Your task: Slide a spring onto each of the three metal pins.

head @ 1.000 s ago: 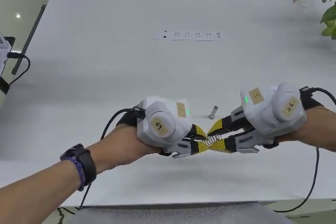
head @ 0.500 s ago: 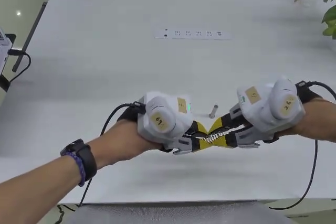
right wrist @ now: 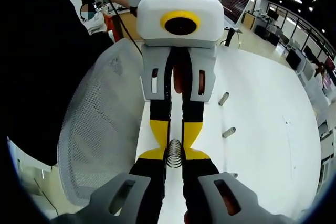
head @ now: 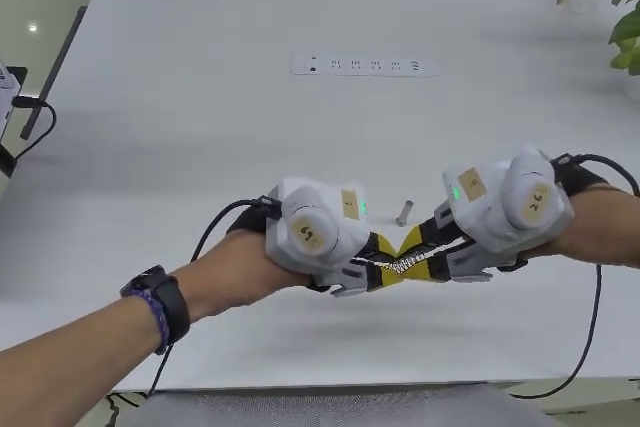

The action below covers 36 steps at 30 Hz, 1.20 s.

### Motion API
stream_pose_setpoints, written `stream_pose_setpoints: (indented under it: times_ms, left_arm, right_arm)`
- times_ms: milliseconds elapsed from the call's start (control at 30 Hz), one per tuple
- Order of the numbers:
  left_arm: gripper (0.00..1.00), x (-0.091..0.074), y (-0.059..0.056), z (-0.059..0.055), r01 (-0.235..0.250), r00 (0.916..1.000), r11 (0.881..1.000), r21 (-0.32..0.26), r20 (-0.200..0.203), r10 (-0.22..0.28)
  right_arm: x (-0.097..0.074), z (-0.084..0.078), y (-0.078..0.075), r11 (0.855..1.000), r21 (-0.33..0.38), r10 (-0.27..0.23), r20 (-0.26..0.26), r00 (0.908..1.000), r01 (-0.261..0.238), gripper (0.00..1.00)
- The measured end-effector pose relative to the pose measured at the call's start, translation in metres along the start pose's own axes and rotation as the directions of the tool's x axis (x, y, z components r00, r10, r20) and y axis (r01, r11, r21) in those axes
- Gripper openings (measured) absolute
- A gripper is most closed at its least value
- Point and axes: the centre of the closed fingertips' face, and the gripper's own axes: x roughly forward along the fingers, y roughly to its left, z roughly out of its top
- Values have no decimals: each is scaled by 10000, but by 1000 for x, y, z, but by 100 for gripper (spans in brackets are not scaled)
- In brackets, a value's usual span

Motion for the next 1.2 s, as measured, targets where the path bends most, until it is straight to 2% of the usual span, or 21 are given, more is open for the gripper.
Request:
stream_pose_setpoints:
  times_ms: [467, 700, 833, 1200]
  left_arm:
    - [10, -3, -4, -6, -61, 9999, 9998, -199, -107, 59]
    - [13, -10, -1, -14, -356, 9993, 9980, -523, -82, 352]
    - [14, -17, 3, -18, -625, 9979, 9929, -1014, 82, 637]
    - [18, -36, 12, -35, -1393, 9897, 9739, -1790, 89, 1432]
  right_arm:
    - [3, -10, 0, 9999, 158, 19, -281, 9996, -14, 8]
    - [3, -26, -3, 9993, 356, -62, -682, 9977, 86, 8]
    - [2, -36, -5, 9985, 513, -132, -910, 9958, 179, 8]
    - [-1, -57, -10, 9955, 884, -221, -1321, 9910, 340, 8]
